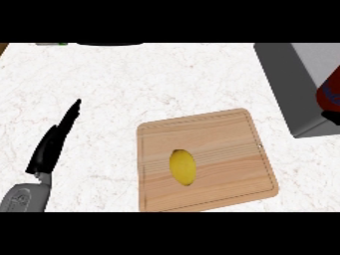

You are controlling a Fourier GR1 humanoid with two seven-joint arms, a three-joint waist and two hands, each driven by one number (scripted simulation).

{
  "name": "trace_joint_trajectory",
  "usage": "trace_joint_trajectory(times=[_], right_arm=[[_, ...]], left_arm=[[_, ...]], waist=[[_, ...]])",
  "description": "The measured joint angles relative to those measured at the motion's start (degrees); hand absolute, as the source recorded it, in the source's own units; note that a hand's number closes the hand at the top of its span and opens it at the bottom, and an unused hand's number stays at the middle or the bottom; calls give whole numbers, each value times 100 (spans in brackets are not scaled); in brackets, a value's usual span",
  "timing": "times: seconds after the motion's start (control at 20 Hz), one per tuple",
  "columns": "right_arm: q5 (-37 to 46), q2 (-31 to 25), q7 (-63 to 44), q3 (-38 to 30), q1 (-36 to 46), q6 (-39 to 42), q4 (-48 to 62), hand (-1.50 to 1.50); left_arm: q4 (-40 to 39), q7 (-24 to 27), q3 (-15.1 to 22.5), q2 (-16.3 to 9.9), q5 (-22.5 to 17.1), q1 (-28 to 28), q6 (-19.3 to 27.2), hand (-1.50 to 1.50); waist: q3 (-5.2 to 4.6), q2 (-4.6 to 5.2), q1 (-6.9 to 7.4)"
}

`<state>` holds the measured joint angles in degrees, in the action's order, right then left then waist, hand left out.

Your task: Pick the can from the cutting board and place it in the cardboard box

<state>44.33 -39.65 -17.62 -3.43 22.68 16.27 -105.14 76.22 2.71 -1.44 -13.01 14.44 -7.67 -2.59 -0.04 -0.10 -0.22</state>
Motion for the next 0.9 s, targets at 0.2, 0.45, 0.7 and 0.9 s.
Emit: trace_joint_trajectory(times=[0.2,0.45,0.7,0.9], right_arm=[[-197,-193,242,-654,186,-2,592,150],[-152,-507,774,-1065,504,-92,1745,150],[172,-739,1370,-1061,926,-369,3139,150],[286,-846,1774,-1054,1182,-385,4341,150]], left_arm=[[26,-50,22,54,46,-17,15,0],[-10,-36,56,132,106,-70,29,0],[97,-102,21,95,109,-102,-36,0],[69,-4,65,131,143,-42,-44,0]], waist=[[2,7,23],[4,19,63],[5,32,110],[7,58,171]])
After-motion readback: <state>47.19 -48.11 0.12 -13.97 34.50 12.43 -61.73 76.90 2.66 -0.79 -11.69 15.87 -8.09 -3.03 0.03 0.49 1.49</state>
